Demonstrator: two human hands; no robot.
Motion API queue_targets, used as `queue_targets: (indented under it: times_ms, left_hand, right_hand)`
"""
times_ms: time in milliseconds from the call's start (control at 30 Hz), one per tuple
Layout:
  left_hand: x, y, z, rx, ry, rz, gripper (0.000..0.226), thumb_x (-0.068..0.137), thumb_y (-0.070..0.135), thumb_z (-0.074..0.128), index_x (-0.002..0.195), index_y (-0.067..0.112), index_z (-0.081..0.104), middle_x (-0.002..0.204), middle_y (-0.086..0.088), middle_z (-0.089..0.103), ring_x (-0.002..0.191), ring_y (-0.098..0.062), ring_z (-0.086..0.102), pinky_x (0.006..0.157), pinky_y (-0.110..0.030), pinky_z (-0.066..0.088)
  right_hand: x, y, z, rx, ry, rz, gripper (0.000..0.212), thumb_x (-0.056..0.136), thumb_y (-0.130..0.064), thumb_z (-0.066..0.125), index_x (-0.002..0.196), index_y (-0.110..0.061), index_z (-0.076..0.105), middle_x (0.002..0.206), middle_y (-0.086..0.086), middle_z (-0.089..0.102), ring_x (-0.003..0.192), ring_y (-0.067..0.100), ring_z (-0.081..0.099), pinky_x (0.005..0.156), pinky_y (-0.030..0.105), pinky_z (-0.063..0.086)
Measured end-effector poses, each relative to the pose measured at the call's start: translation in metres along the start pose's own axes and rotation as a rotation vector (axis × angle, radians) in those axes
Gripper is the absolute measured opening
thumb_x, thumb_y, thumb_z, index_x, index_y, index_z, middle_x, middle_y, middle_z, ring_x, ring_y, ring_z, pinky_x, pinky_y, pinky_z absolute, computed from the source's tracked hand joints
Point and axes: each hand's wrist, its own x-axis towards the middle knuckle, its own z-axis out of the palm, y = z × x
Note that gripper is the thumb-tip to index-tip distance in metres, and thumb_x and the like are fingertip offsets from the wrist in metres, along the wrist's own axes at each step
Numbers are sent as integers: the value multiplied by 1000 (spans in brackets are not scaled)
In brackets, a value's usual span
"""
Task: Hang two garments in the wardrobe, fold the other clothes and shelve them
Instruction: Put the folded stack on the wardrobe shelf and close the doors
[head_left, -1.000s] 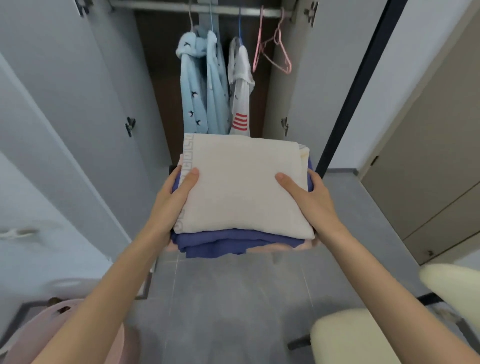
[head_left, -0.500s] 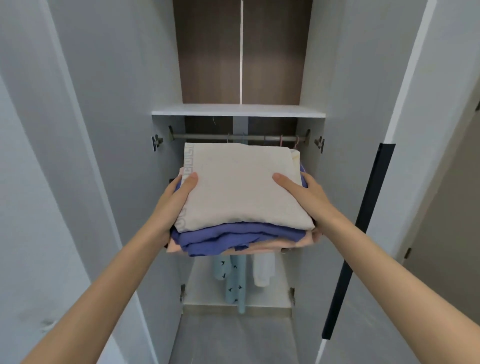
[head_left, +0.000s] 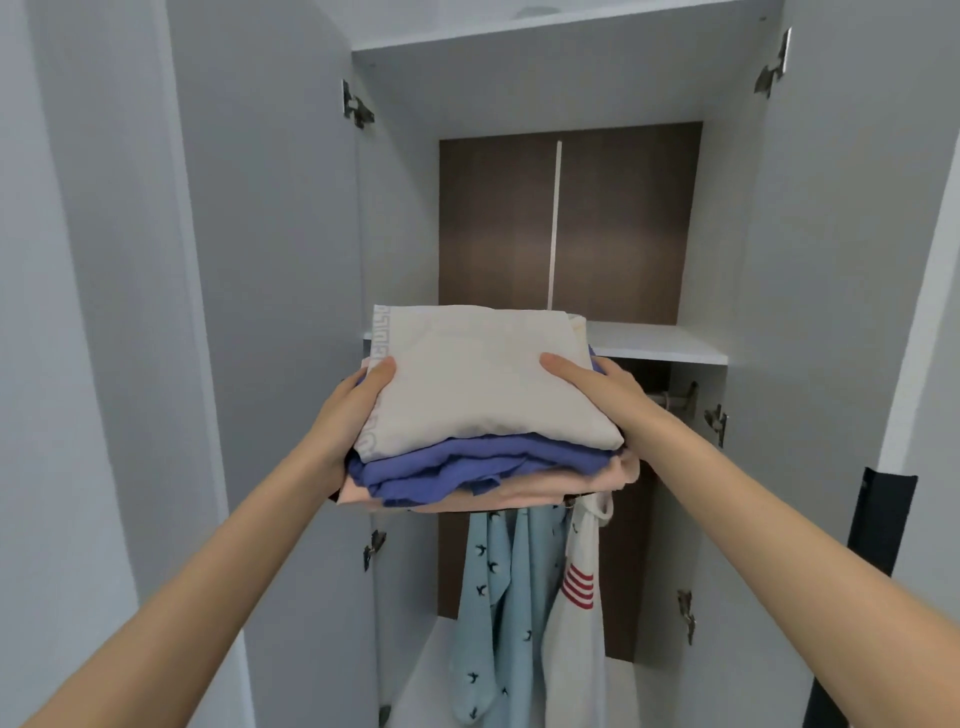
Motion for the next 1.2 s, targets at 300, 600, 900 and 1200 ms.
queue_targets:
  times_ms: [300, 600, 900, 1200]
  left_hand:
    - [89, 31, 7, -7, 172, 129, 34, 93, 42, 53, 114, 17, 62, 101, 6, 70, 77, -4, 67, 53, -14, 49]
    - [235, 36, -7, -87, 147, 202, 34, 94, 38, 53, 117, 15, 61, 102, 1, 70, 73, -6, 69, 52, -14, 50]
    - [363, 47, -9, -94, 136, 208, 38, 93, 39, 55, 120, 13, 61, 108, -3, 70, 81, -12, 68, 57, -20, 51]
    - [440, 18, -7, -60, 214, 190, 34, 95, 35, 52, 118, 11, 59, 102, -3, 68, 78, -12, 65, 59, -21, 49]
  right_hand:
    - [118, -38, 12, -41, -82, -88, 53, 74, -54, 72, 113, -22, 54, 98, -13, 62, 85, 5, 63, 59, 17, 48]
    - [267, -52, 47, -123, -88, -129, 70, 72, -63, 69, 125, -22, 51, 111, -6, 61, 90, 10, 61, 61, 24, 46]
    - [390, -55, 66, -112, -111, -97, 65, 72, -63, 69, 123, -25, 59, 114, -3, 68, 96, 16, 67, 75, 28, 54]
    - [494, -33, 90, -209, -191, -52, 75, 68, -68, 69, 127, -24, 58, 121, -1, 64, 103, 21, 64, 93, 36, 51]
